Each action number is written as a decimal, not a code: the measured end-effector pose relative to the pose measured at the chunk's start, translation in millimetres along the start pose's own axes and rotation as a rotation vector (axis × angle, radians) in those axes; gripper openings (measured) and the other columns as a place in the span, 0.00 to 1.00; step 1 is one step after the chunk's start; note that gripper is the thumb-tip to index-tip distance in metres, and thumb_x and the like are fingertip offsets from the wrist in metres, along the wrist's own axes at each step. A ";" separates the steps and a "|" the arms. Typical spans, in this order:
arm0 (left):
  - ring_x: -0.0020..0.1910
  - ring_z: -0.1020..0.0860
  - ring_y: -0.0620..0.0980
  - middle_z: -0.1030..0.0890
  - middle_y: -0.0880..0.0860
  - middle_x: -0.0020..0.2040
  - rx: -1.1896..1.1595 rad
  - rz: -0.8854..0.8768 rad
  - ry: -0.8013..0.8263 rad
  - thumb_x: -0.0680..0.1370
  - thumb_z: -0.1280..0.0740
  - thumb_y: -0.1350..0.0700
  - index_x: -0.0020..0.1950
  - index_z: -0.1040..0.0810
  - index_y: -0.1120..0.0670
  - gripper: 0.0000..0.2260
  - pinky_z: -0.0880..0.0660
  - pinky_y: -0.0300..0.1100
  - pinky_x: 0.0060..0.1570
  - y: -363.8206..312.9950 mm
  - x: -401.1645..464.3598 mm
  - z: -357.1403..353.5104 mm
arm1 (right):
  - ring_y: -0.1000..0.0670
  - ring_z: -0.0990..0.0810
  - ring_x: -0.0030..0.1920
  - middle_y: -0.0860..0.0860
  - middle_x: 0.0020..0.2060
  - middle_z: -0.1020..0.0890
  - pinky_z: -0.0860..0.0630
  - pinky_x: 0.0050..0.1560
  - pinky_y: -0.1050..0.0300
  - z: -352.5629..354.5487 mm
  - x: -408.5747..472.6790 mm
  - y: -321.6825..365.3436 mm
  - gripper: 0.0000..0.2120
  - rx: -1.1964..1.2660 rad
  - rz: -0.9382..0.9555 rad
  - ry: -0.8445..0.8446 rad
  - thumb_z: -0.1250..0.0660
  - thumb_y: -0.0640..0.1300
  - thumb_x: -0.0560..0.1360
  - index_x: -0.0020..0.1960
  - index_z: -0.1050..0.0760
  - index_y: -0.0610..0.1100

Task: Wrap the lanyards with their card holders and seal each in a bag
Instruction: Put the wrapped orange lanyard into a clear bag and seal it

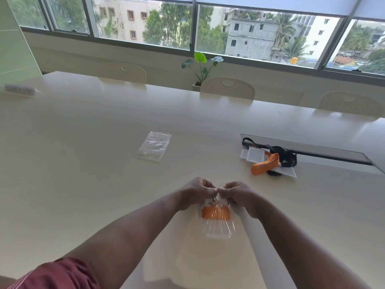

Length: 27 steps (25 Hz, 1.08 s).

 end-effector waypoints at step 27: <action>0.38 0.20 0.49 0.16 0.54 0.40 -0.028 0.021 0.038 0.76 0.25 0.58 0.47 0.15 0.60 0.05 0.23 0.43 0.40 -5.3 -3.4 9.5 | 0.54 0.26 0.31 0.49 0.31 0.20 0.28 0.32 0.61 14.3 -1.7 -11.7 0.13 0.096 0.090 0.038 0.26 0.50 0.75 0.42 0.20 0.40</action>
Point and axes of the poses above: each hand's wrist, its own x-axis towards the middle knuckle, its own z-axis out of the back of the hand, y = z × x, the point moved 1 cm from there along x, towards the middle knuckle
